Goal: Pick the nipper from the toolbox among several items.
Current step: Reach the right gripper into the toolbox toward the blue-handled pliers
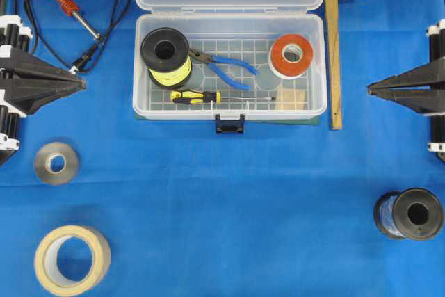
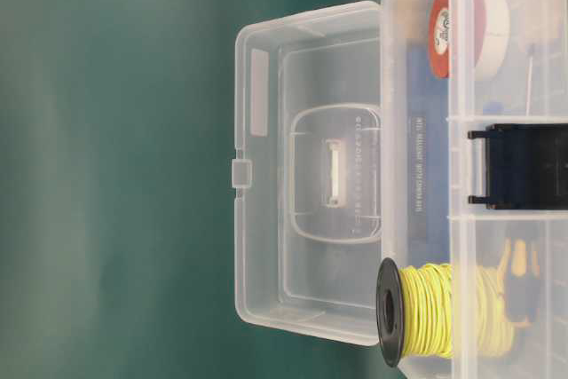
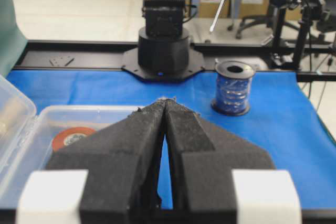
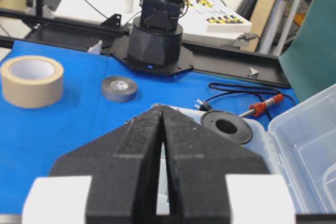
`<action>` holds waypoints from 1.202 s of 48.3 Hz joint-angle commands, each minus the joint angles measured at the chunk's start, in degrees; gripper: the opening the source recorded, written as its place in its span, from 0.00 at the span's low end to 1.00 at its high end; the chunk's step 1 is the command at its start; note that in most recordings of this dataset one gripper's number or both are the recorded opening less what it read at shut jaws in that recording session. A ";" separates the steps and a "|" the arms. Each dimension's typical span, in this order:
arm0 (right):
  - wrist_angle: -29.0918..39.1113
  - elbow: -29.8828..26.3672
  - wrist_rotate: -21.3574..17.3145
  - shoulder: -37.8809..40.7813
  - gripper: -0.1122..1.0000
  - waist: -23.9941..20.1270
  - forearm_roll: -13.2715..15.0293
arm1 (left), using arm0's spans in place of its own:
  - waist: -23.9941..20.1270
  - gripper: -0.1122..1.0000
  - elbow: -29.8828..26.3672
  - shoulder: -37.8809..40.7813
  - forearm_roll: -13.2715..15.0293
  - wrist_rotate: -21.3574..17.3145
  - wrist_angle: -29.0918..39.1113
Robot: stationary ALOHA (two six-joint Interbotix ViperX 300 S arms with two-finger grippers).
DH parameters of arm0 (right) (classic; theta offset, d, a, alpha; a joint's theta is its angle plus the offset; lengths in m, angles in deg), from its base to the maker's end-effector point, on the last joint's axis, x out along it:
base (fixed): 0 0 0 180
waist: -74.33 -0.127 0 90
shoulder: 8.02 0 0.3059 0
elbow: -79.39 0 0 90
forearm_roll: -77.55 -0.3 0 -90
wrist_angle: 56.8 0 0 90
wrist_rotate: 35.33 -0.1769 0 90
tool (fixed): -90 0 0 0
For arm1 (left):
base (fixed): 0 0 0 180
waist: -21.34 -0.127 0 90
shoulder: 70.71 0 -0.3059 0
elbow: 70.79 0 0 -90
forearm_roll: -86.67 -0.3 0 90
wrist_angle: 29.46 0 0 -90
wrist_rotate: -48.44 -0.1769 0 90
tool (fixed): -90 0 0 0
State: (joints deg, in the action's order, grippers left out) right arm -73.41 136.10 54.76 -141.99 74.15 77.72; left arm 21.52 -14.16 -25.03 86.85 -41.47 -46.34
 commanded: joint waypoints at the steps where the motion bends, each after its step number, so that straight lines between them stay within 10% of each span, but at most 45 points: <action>1: -0.35 -1.85 -0.44 0.53 0.10 0.35 -0.26 | 0.79 0.10 -0.97 0.26 1.76 0.26 0.35; 26: 18.81 -20.65 -0.79 25.31 0.13 12.74 -0.35 | 0.70 0.10 -0.97 0.00 1.76 -0.35 0.62; 39: 29.97 -34.01 -0.35 44.65 0.76 16.00 0.18 | 0.18 0.10 -1.05 -0.35 1.76 -0.26 0.62; 58: 32.52 -43.95 0.09 65.30 0.66 16.88 0.79 | 0.09 0.10 -0.97 -0.35 1.76 0.18 0.97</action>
State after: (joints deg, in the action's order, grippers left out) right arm -40.72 94.26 54.85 -78.01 90.94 78.43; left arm 21.78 -14.16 -25.56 88.52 -41.29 -45.28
